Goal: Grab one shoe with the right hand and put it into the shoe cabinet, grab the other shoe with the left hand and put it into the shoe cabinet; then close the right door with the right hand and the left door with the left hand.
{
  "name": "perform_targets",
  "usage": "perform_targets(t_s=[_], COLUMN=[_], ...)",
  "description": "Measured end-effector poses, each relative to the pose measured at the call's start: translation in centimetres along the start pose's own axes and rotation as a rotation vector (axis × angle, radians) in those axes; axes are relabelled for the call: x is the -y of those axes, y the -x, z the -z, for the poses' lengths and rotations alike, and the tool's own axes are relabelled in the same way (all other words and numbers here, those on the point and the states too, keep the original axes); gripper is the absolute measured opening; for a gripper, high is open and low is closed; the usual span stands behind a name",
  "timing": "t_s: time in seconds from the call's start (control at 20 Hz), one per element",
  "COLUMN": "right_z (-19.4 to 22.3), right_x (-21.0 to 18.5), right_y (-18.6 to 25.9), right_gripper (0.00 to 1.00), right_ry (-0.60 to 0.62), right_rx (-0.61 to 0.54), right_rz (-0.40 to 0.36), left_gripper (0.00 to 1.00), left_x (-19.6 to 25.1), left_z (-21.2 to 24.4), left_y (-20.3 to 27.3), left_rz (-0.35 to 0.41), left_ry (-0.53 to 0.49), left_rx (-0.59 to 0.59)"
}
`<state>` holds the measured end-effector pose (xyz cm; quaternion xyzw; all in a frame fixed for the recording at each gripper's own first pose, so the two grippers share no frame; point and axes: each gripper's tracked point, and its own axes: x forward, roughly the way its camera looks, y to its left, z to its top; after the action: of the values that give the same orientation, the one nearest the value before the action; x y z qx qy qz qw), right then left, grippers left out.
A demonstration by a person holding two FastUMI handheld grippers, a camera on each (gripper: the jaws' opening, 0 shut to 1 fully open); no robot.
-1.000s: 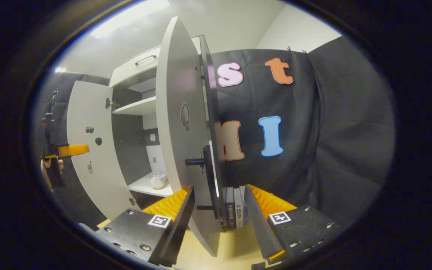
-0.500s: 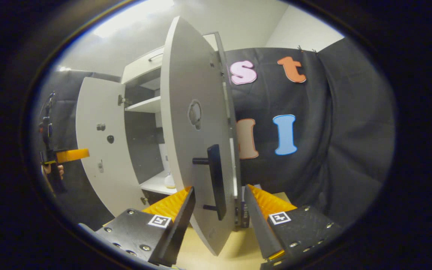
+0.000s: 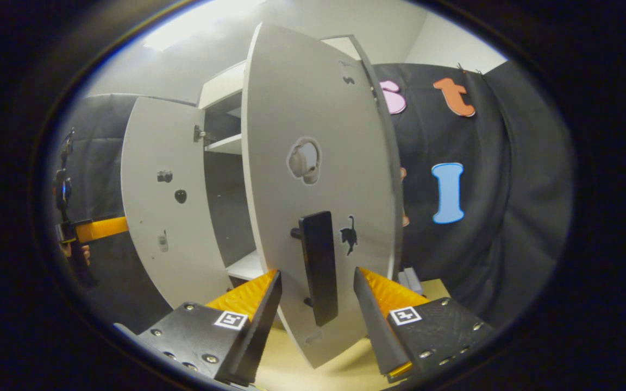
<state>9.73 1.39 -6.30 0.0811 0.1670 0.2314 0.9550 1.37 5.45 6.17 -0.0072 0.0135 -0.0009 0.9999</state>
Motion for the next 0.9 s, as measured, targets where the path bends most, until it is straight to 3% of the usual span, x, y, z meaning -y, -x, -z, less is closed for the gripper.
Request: perform_targets(t_s=[0.15,0.2,0.45,0.65,0.7,0.75,0.9], right_z=[0.2,0.1,0.1,0.4,0.5,0.7,0.9], right_x=[-2.8,-3.5,-6.4,-7.8,-8.0,-8.4,-8.7], right_y=[-1.7,-2.1,-3.4,-3.6,-3.5,-3.5,-3.1], right_gripper=[0.8,0.73,0.72,0.72,0.8,0.72,0.73], right_ry=[-0.021,-0.02,-0.019,-0.035,-0.039,-0.043,-0.049], right_rx=[0.0,0.001,0.004,0.01,0.012,0.012,0.014], right_rz=[-0.041,-0.05,-0.079,-0.075,-0.073,-0.069,-0.052], left_gripper=[0.83,0.85,0.85,0.85,0.85,0.85,0.83], left_x=[-2.4,-3.2,-7.5,-10.2,-10.6,-10.9,-11.8], left_z=[-0.5,-0.5,0.3,1.1,1.3,1.5,2.1], left_y=[1.0,1.3,2.5,2.4,2.5,2.6,2.1], left_rz=[-0.031,-0.042,-0.109,-0.142,-0.144,-0.145,-0.136], left_ry=[-0.005,-0.008,-0.011,0.006,0.014,0.022,0.045], left_rx=[0.02,0.024,0.007,-0.017,-0.021,-0.026,-0.035])
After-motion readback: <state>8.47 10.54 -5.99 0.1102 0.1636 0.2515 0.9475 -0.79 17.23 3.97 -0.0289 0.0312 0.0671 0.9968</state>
